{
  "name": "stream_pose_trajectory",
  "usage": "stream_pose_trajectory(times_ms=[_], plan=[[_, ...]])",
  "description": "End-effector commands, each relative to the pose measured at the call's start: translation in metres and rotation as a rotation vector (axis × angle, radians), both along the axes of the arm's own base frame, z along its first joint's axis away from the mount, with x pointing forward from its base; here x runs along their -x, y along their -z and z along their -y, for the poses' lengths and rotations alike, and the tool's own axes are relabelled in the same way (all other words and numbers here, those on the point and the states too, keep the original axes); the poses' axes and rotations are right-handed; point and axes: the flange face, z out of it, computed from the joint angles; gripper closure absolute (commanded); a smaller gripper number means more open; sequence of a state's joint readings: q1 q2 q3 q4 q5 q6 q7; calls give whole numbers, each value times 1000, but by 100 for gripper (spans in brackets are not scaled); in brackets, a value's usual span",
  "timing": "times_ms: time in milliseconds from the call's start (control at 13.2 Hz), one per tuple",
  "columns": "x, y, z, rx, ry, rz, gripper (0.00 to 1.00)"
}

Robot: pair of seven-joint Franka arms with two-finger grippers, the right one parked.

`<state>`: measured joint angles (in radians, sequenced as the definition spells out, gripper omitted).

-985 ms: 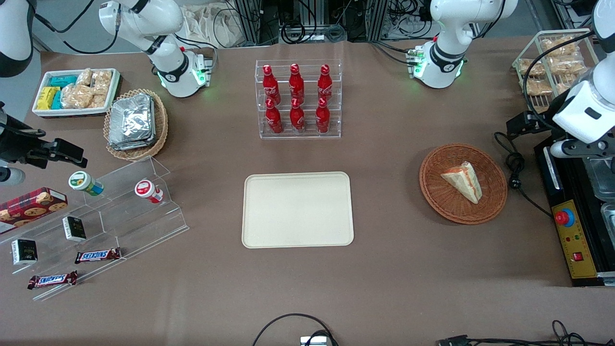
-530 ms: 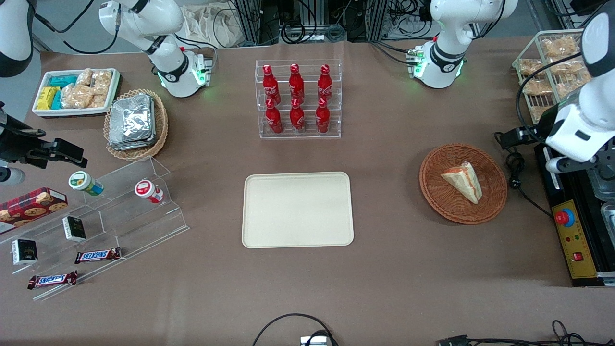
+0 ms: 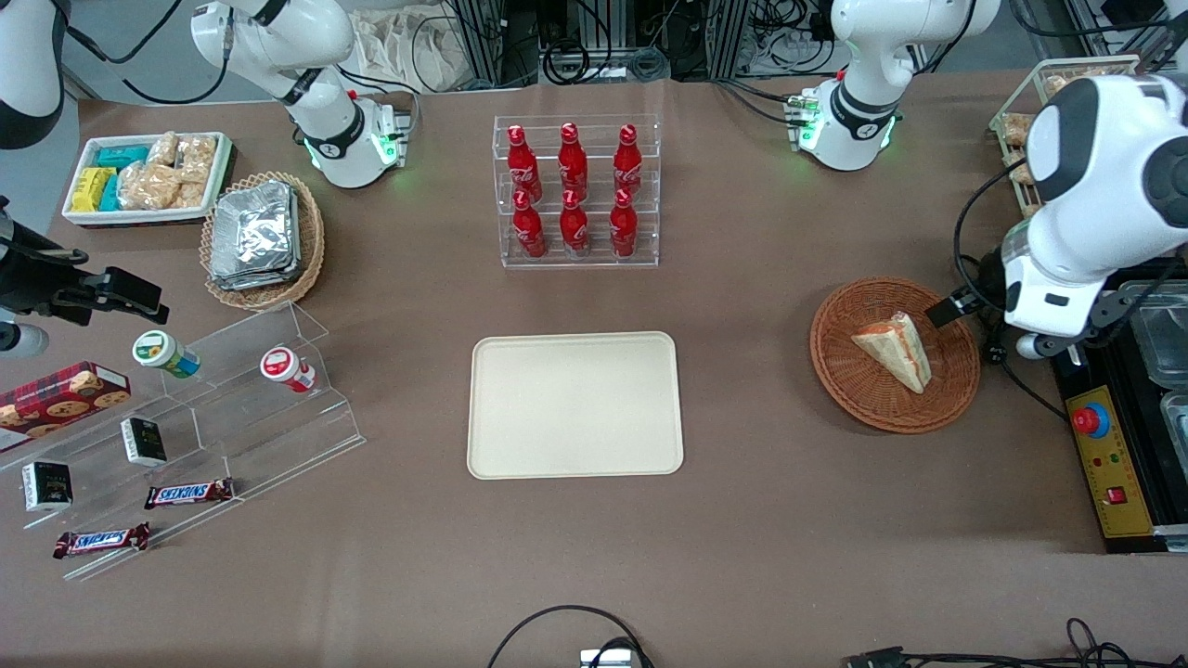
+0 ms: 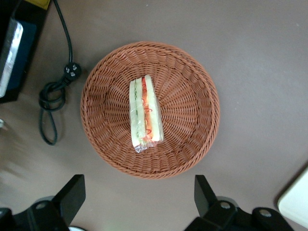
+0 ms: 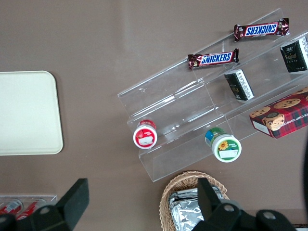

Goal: Place sandwich from basket to tray
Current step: 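Move the left gripper over the wrapped sandwich in the wicker basket, then lower the open left gripper around the sandwich and close it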

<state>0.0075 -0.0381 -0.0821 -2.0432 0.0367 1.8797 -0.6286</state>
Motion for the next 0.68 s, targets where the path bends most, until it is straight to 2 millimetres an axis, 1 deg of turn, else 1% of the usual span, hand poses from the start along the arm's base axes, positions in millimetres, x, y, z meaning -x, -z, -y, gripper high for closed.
stream_pose_trajectory(times_ms=[0, 152, 303, 379, 455, 606], plan=[[31, 26, -3, -6, -98, 71, 0], [33, 39, -3, -8, -133, 73, 0], [39, 59, -7, -4, -140, 91, 0], [43, 71, -8, 0, -145, 106, 0], [47, 88, -8, 4, -157, 122, 0], [48, 112, -20, 9, -190, 145, 0]])
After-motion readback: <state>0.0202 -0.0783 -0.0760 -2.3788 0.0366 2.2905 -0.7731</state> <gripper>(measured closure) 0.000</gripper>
